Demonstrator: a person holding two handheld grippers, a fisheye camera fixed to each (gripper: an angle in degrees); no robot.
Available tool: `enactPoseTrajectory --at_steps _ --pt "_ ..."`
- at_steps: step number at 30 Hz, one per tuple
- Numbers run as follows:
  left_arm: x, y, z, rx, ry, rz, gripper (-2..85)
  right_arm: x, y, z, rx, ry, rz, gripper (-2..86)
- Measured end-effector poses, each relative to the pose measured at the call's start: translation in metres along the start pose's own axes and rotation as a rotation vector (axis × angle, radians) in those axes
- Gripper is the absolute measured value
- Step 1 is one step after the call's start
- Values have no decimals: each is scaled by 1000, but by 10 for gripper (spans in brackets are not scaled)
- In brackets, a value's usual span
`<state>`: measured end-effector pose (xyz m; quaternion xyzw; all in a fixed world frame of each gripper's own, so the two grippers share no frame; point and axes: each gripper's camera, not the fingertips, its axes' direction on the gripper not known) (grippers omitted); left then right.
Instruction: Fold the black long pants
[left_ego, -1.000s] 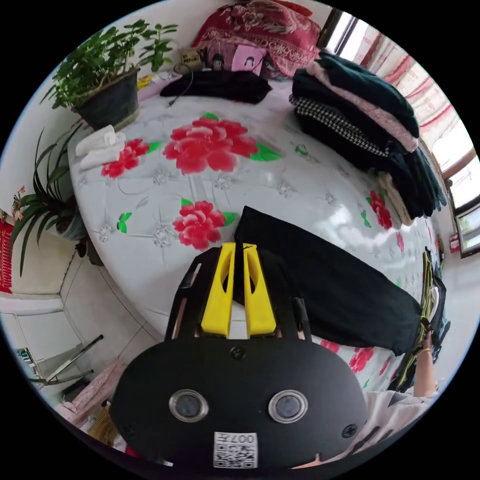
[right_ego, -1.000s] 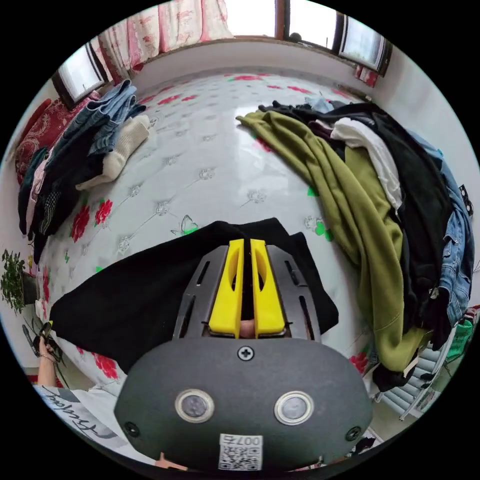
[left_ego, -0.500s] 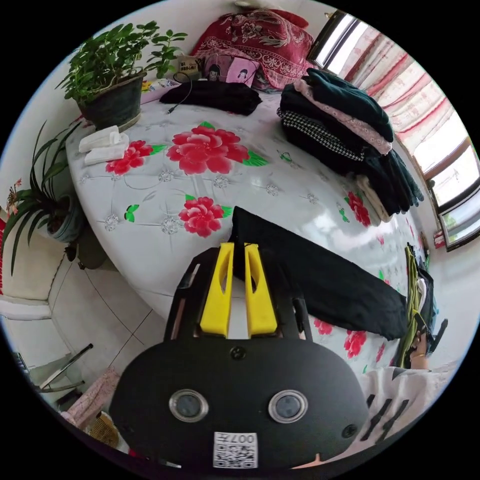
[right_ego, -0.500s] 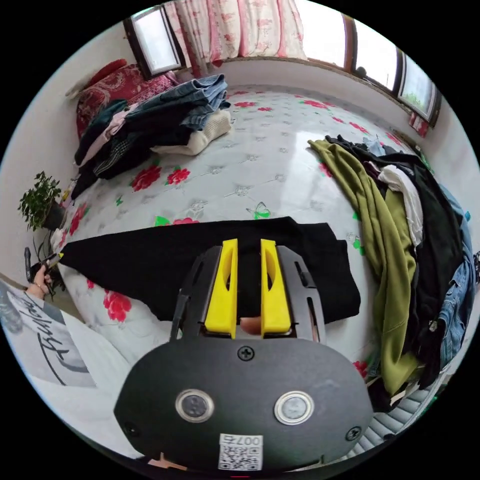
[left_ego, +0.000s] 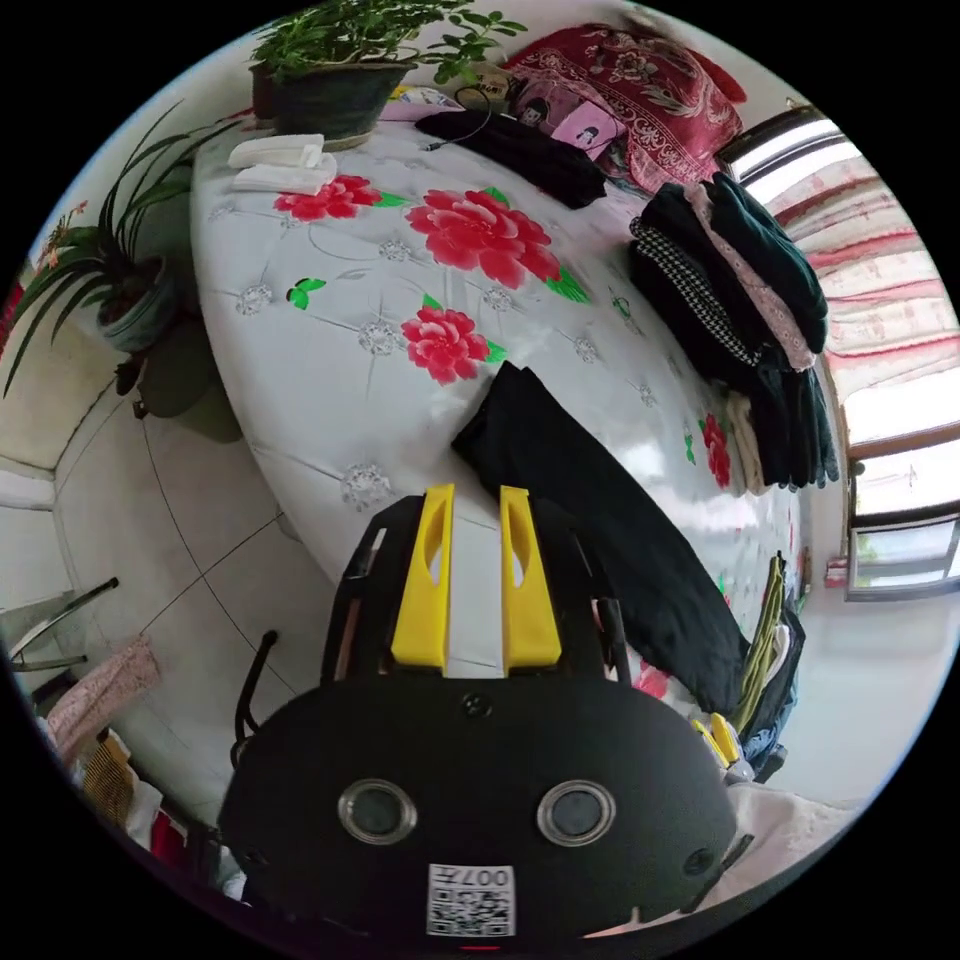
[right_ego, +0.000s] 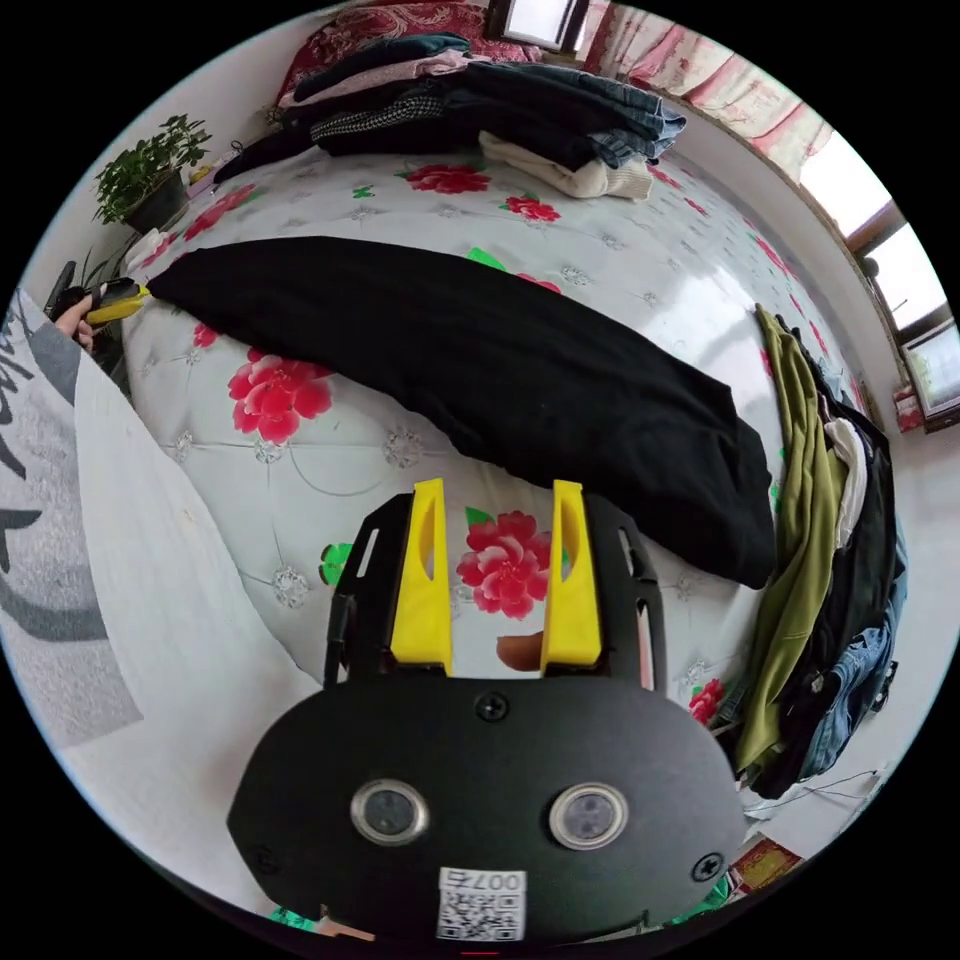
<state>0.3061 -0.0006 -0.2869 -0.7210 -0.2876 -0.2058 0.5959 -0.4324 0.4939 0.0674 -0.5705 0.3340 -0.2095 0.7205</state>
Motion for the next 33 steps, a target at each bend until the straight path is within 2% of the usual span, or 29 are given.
enactPoseTrajectory --at_steps 4,5,7,11,16,19,24,26,29,31,33 --pt "-4 -4 17 -55 100 -60 84 -18 -23 23 -6 142 50 54" --pt "-3 -9 20 -50 102 -67 79 -18 -30 30 -23 219 80 42" --pt "-3 -24 23 -54 77 -81 63 -11 -37 27 -36 244 130 26" --pt "-6 -43 28 -71 103 -90 27 7 -11 -23 78 129 204 3" --pt "-18 -52 26 -36 176 -126 3 24 19 -38 77 -63 346 1" --pt "-10 -58 19 -19 156 -55 -1 32 31 -40 111 -184 418 6" --pt "-11 -63 18 -18 156 -50 -3 -12 11 -41 131 -86 197 11" --pt "-13 -64 18 -16 161 -56 -3 -28 -11 -19 85 -50 109 10" --pt "-15 -67 18 -20 168 -63 -4 -33 -33 28 -82 74 64 5" --pt "-16 -69 18 -22 175 -63 -4 -34 -39 18 -57 112 32 2" --pt "-16 -72 18 -18 171 -47 -4 -27 -42 -9 -12 41 65 1"
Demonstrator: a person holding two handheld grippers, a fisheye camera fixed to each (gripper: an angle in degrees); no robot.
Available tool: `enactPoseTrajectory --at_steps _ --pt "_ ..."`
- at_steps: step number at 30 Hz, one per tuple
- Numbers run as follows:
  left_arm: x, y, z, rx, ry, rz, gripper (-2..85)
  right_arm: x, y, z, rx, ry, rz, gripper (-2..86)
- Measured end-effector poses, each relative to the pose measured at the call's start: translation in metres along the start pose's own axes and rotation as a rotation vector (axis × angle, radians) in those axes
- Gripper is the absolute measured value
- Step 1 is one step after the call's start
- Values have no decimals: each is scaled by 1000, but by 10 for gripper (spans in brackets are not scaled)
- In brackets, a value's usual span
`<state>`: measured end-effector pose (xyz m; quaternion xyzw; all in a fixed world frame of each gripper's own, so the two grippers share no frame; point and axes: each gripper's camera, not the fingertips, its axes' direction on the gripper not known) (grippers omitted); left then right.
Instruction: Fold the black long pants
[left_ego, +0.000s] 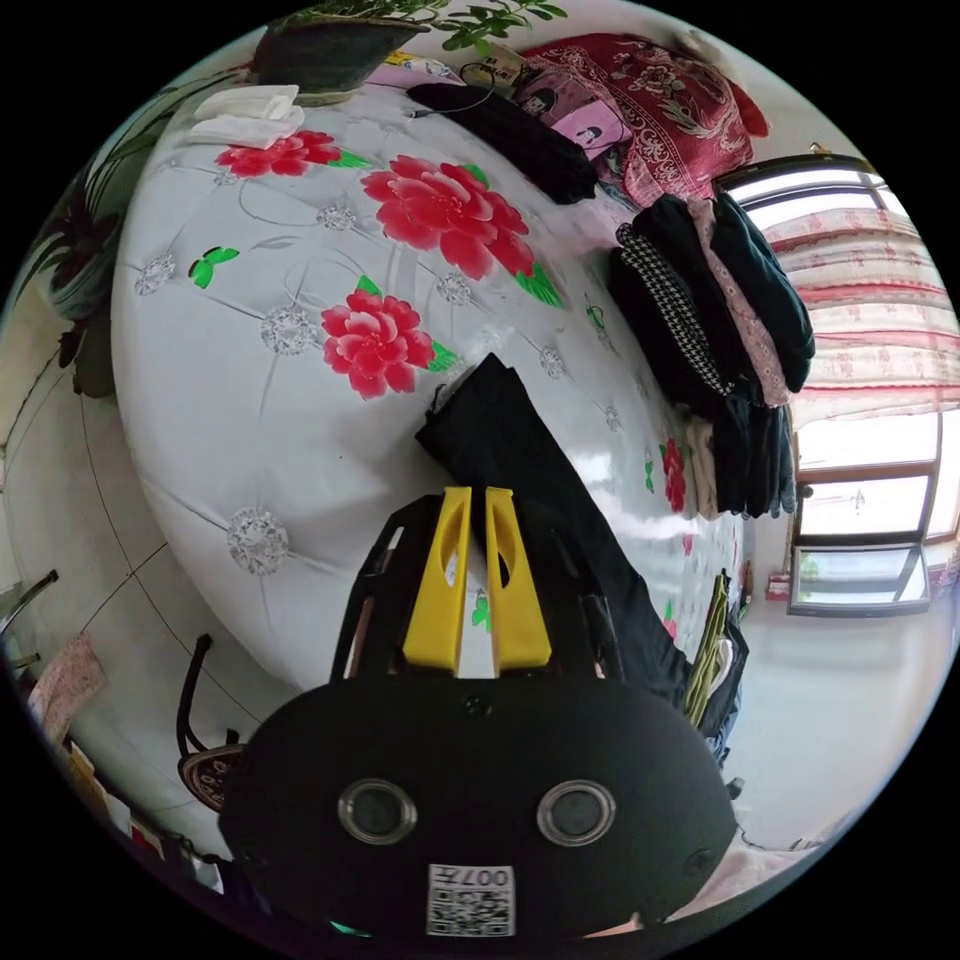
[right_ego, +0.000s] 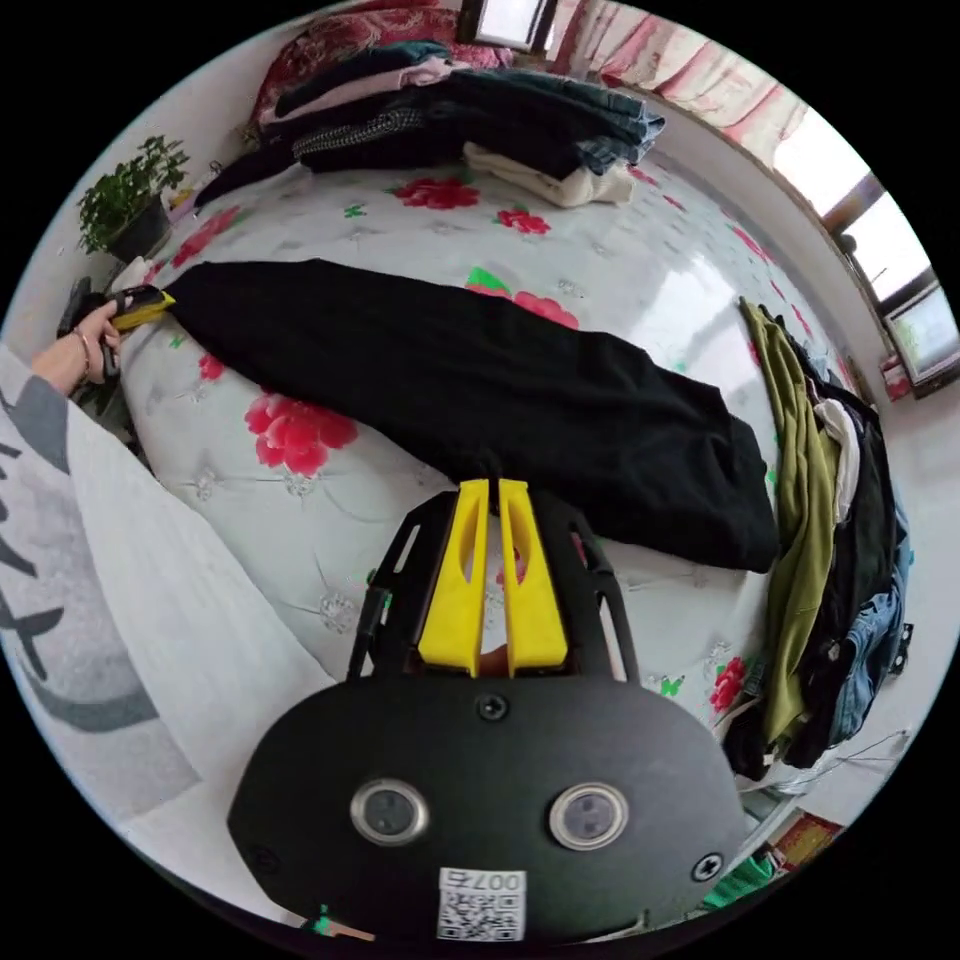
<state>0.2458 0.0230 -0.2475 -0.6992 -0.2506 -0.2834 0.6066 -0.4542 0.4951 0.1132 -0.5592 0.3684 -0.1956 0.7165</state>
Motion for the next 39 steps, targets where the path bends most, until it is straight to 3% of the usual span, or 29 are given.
enactPoseTrajectory --at_steps 2,4,7,12,18,26,31,35,39 --pt "-1 -1 2 1 -4 6 -4 18 12 -45 160 -137 103 1" --pt "-6 0 6 7 0 -13 -4 27 15 -40 118 -220 145 0" --pt "-13 1 9 19 26 -53 -4 23 18 20 -115 -277 184 0" --pt "-8 -4 6 35 44 -32 -4 23 17 4 -10 -336 234 11" --pt "-6 -4 12 30 41 -28 -3 95 9 -38 206 -92 413 40" --pt "5 -8 18 26 20 -31 0 260 -28 1 68 -2 667 48" --pt "15 -12 26 21 -20 -17 8 266 -50 40 -58 -47 634 16" --pt "16 -12 36 16 -46 -14 27 240 -33 -6 127 68 543 3" --pt "13 -7 47 9 -37 11 45 241 11 -38 265 105 658 2"
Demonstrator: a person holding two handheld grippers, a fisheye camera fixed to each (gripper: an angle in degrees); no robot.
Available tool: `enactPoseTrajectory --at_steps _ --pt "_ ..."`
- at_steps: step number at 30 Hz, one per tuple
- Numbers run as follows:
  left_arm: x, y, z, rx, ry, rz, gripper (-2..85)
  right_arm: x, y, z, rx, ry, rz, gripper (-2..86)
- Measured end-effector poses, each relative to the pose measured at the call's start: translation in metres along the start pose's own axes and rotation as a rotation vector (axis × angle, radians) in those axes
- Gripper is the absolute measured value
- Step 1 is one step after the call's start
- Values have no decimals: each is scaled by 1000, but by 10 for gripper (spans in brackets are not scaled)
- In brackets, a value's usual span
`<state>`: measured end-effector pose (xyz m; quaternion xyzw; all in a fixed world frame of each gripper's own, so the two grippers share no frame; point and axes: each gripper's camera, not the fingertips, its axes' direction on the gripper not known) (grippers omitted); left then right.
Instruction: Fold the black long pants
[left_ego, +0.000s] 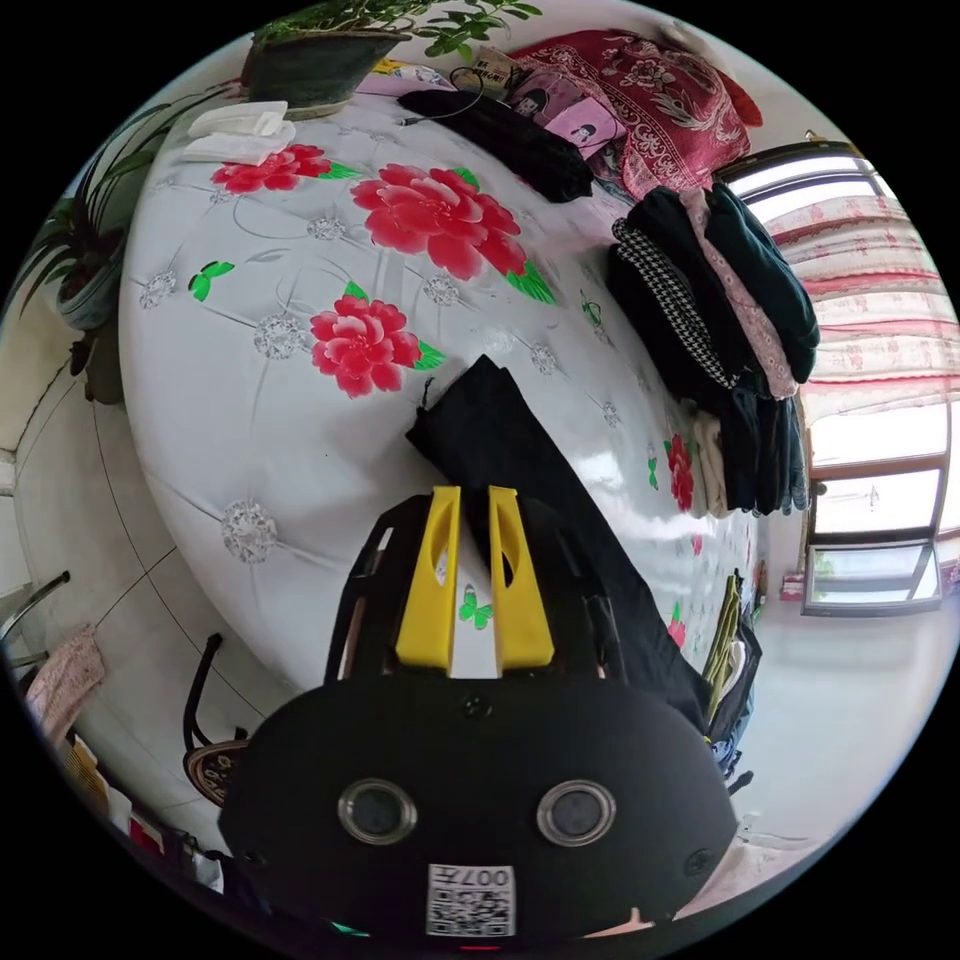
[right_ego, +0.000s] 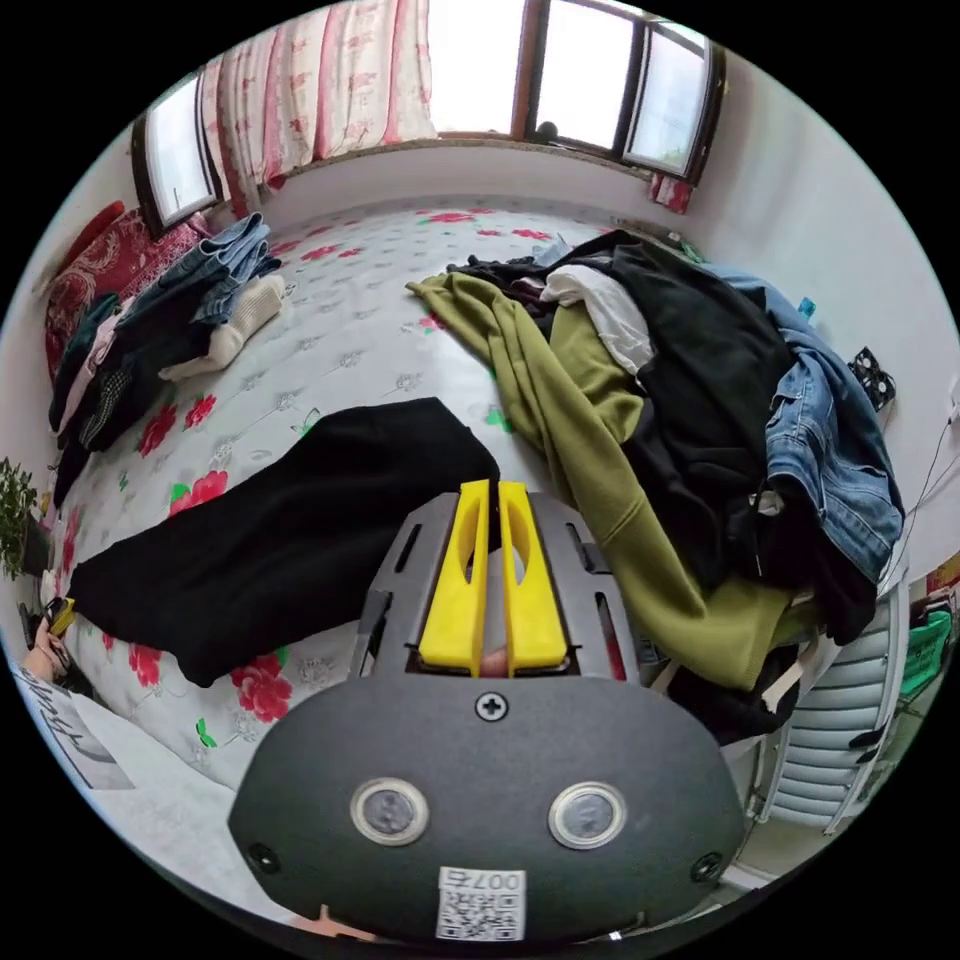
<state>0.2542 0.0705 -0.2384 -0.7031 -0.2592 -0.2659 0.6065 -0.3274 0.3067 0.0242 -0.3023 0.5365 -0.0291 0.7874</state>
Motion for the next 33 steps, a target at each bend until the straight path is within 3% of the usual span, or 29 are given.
enactPoseTrajectory --at_steps 5,9,11,22,28,33 --pt "-7 3 19 -22 8 -1 63 12 7 56 -248 9 86 8" --pt "-19 4 23 5 46 -22 73 12 4 28 -140 46 160 4" --pt "-26 4 24 25 59 -28 76 13 10 4 -65 -27 230 1" --pt "-65 0 47 83 257 -65 2 -15 45 -33 -65 -322 237 0" --pt "50 22 18 100 433 435 2 20 44 -55 -12 -393 324 5" --pt "214 125 48 -104 551 1015 24 67 53 -61 28 -412 434 23"
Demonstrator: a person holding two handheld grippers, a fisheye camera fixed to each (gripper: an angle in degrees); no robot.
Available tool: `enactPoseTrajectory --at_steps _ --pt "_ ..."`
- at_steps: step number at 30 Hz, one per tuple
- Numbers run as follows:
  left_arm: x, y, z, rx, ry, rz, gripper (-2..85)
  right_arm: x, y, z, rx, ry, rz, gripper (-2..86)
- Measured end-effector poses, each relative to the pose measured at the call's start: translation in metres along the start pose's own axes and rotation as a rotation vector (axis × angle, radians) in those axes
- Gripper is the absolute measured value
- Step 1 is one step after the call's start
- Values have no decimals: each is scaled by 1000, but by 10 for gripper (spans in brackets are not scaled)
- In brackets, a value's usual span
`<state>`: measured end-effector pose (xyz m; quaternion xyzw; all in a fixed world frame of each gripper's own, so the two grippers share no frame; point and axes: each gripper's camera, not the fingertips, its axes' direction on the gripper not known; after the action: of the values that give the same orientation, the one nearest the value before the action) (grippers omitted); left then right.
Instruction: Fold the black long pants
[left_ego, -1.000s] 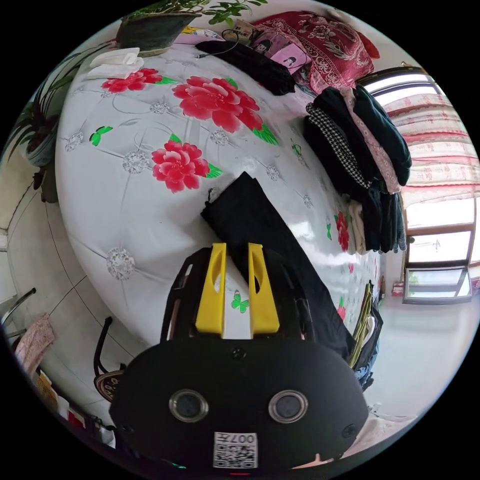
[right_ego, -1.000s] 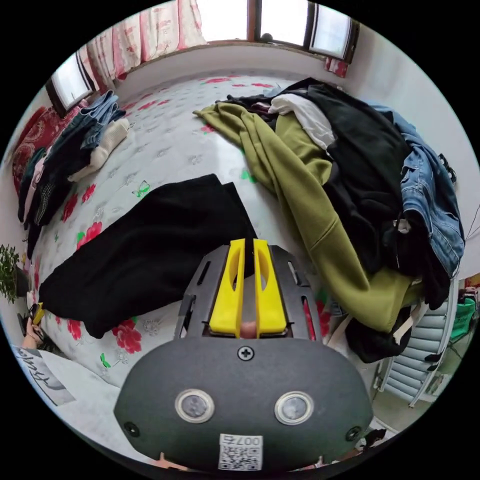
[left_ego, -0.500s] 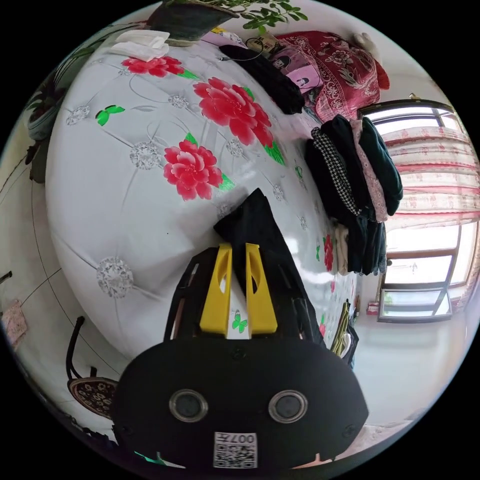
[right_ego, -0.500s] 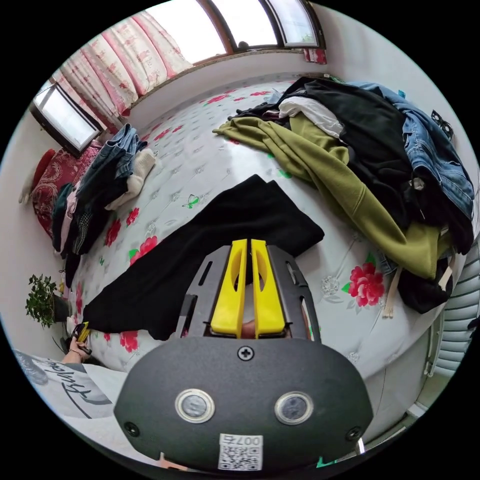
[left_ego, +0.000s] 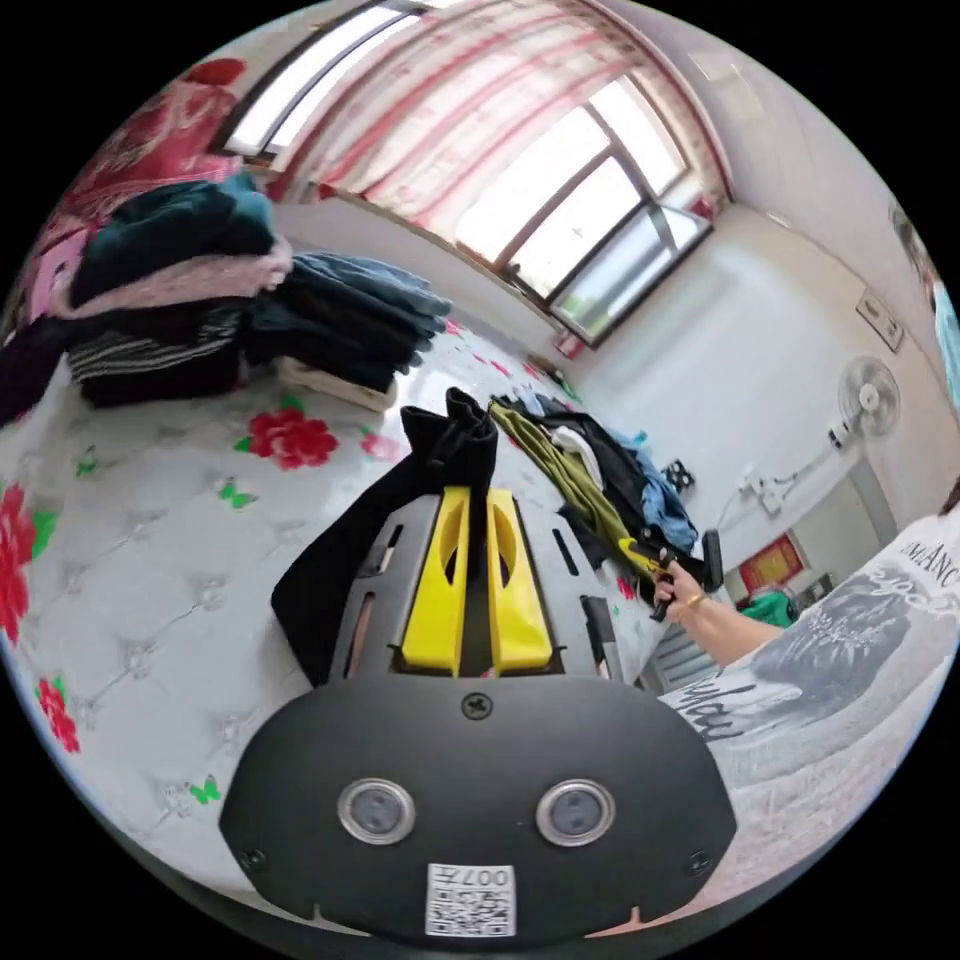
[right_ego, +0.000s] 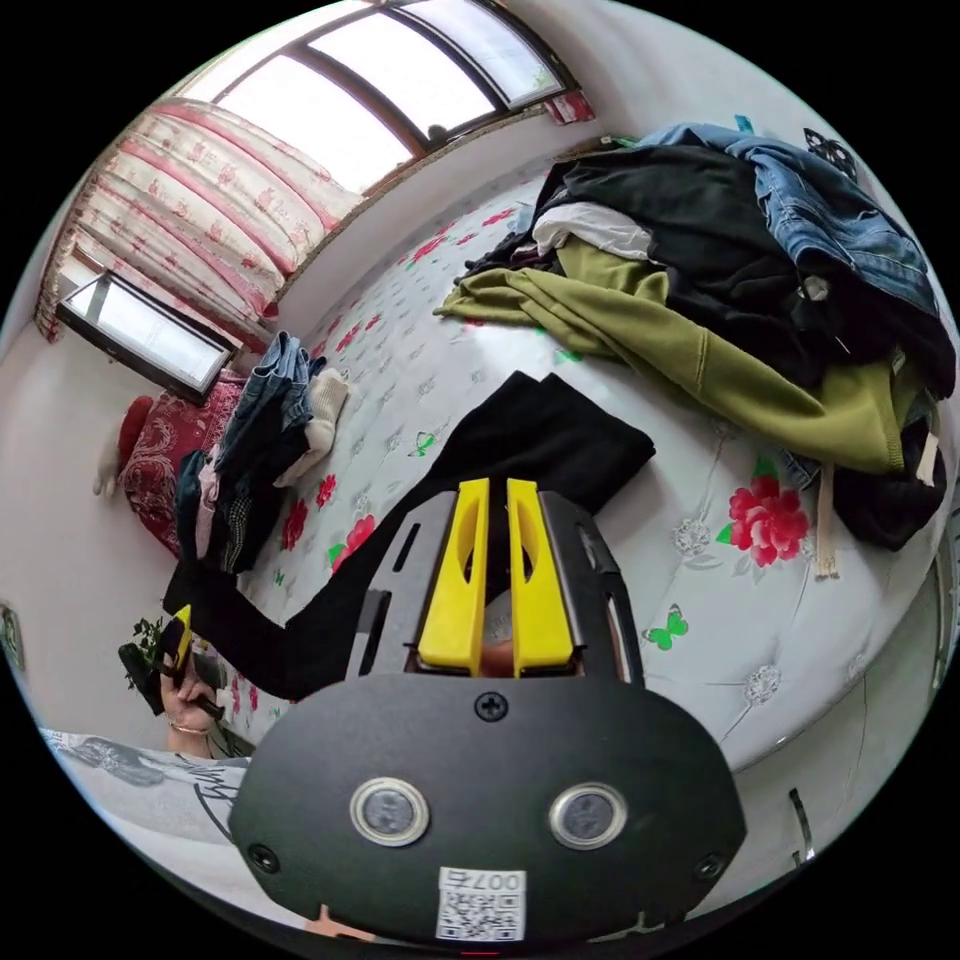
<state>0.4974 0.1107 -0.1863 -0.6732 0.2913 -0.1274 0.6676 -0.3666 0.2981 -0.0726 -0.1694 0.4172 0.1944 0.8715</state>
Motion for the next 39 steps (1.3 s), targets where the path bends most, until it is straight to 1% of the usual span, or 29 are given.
enactPoseTrajectory --at_steps 1,2,4,6,7,9,11,16,18,20,21,23,24,26,27,29,30,32,34,36,38,39 --pt "12 -1 20 -38 11 35 32 13 -2 -3 8 -6 34 31" --pt "31 2 62 -119 49 83 48 26 -3 -6 14 -16 70 39" --pt "53 21 143 -354 160 115 73 47 -6 -7 18 -29 131 53" --pt "61 37 178 -487 207 118 78 69 -9 -7 16 -48 190 67" --pt "63 42 183 -507 214 122 78 82 -11 -8 19 -48 229 76" --pt "63 52 180 -520 184 160 76 101 -15 -9 29 -67 275 83" --pt "49 55 169 -513 118 137 73 121 -23 -3 22 -96 316 88" --pt "-16 64 114 -409 -20 -102 72 147 -51 27 -58 -142 369 69" --pt "-42 77 78 -333 -115 -208 73 145 -62 29 -54 -142 375 58" --pt "-60 89 53 -286 -170 -292 73 109 -79 10 25 -272 215 50" --pt "-71 99 38 -245 -193 -345 73 92 -83 4 35 -297 140 49" --pt "-85 112 21 -206 -206 -408 73 -5 -85 -15 4 -334 -261 48" --pt "-94 119 13 -198 -213 -442 74 -32 -79 -19 -6 -343 -368 48" --pt "-106 128 5 -170 -198 -482 74 -118 -38 -22 -72 -424 -717 52" --pt "-114 133 1 -145 -175 -506 74 -135 -24 -19 -97 -452 -779 54" --pt "-127 140 -4 -104 -134 -544 76 -180 34 9 -251 -539 -945 60" --pt "-137 146 -7 -72 -109 -574 79 -187 49 20 -307 -547 -968 62" --pt "-151 156 -11 -39 -58 -617 85 -197 99 66 -536 -492 -961 72" --pt "-169 170 -12 -34 -3 -660 93 -189 112 78 -619 -446 -950 78" --pt "-178 176 -8 -64 23 -655 102 -171 98 74 -585 -386 -896 82" --pt "-186 177 2 -103 57 -636 116 -128 59 67 -517 -314 -706 88" --pt "-190 176 13 -134 99 -624 126 -114 49 67 -508 -295 -647 90"
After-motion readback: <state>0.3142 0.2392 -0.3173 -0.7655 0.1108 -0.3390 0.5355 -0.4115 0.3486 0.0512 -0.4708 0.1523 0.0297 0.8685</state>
